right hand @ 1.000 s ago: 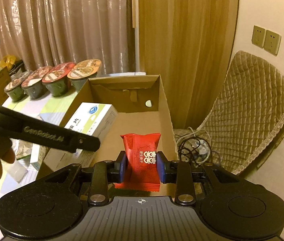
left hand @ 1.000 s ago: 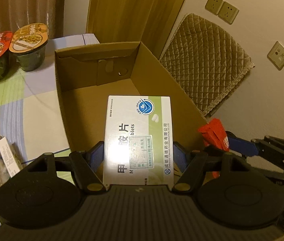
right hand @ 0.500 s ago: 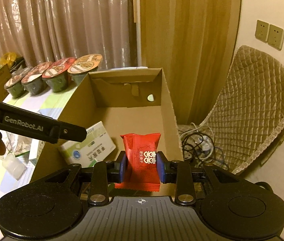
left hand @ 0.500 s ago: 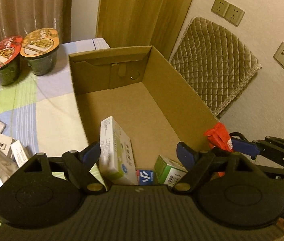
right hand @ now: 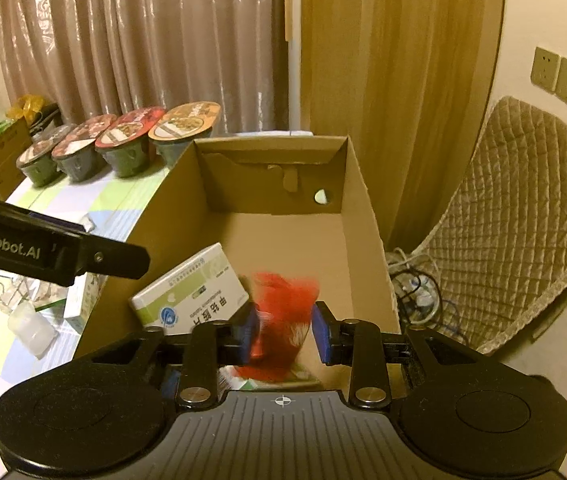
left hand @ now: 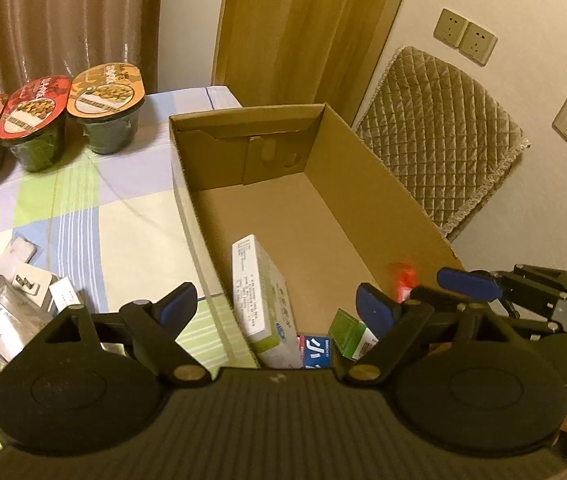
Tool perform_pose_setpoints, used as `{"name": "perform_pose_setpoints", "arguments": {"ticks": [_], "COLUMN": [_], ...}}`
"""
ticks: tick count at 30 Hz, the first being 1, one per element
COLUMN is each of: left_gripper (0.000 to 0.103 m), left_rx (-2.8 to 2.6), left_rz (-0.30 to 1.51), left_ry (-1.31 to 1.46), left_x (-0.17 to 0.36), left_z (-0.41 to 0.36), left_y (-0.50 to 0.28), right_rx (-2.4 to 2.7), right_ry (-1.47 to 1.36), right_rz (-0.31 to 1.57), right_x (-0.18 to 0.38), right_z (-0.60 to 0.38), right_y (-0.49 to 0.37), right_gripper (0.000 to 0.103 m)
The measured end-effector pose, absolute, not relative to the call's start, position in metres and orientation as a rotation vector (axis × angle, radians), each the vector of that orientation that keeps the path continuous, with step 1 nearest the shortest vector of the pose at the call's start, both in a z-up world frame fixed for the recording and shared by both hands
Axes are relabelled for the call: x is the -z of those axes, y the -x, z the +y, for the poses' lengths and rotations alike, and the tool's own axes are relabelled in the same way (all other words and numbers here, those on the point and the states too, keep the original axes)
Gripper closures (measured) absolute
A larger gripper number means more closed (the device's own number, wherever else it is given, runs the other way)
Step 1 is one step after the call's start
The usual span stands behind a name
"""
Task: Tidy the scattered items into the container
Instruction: 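Open both tools to drop the medicine box and candy packet into the cardboard box, then move both tools back toward the remaining items on the table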
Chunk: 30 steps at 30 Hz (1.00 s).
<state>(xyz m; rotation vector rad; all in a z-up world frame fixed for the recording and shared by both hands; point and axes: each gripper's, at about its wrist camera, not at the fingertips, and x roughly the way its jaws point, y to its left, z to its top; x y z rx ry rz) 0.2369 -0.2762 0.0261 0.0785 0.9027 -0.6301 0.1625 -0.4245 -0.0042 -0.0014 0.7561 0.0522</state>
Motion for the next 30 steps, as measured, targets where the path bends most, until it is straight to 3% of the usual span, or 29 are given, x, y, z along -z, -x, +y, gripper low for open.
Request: {"name": "perform_pose_setpoints", "arguments": {"ticks": [1,3,19,30], "left_gripper": [0.019,0.019,0.017,0.008], "left_rx": [0.628,0.625,0.551,0.448], "left_rz": [0.903,0.903,0.907,0.932], "left_ry": [-0.076,-0.071,-0.037,-0.031], "left_x": [-0.026,-0.025,-0.024,-0.012], "left_z": [-0.274,-0.271,-0.207,-0.117], "left_y": [-0.237,-0.236,-0.214,-0.173], "right_rx": [-0.049,-0.043,-0.051,-0.144], "right_ry": [-0.001,-0.012,-0.027,-0.013], "right_rz": [0.754,0.743,0.739,0.708], "right_x": [0.004,0.004,-0.003,-0.020], "right_z": [-0.425,-0.427,-0.412,-0.359], "right_y": [-0.162,-0.159,-0.126,-0.103], "right_gripper": [0.067,0.017,0.016,0.016]}}
